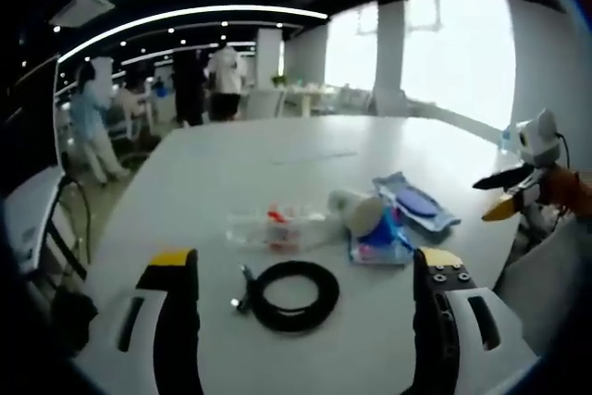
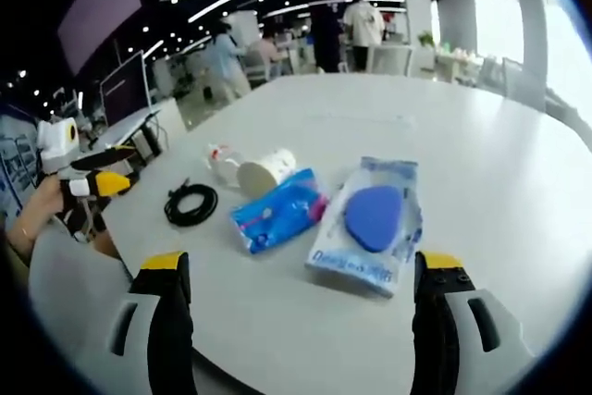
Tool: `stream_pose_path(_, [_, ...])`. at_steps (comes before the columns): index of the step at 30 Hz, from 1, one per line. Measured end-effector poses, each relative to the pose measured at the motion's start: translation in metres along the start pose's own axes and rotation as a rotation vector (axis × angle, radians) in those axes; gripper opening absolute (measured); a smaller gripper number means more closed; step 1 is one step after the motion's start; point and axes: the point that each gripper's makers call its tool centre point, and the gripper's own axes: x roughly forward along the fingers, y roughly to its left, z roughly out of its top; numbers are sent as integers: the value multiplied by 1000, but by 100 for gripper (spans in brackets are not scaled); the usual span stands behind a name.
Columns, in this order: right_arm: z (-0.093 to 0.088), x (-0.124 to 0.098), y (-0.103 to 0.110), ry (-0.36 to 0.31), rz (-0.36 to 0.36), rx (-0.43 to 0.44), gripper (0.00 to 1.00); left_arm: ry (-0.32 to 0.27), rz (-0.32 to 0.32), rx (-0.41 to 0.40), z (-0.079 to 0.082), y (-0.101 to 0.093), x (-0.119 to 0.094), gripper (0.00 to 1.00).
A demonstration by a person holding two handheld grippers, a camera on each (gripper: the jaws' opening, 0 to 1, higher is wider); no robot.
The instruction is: Arrange the tabletop items into an orderly group along one side of the table until the central work area is clear of visible clutter.
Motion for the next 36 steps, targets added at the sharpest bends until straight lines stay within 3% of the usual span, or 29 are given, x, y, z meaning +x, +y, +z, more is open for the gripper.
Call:
stream_pose_path(15, [-2, 0, -3, 7, -7, 16, 100, 49, -80, 109, 6, 4, 21, 93])
stream_pose_path(21, [-4, 1, -5, 13, -8, 21, 100, 26, -143, 165, 12, 0, 30, 93])
stream_pose_path(26, [-3, 2, -5, 8, -3, 22, 100, 59, -154, 213, 8, 6, 44, 92])
stream_pose_path(36, [-6, 2, -9, 20, -15, 34, 100, 56, -195, 273, 13, 11, 67, 92])
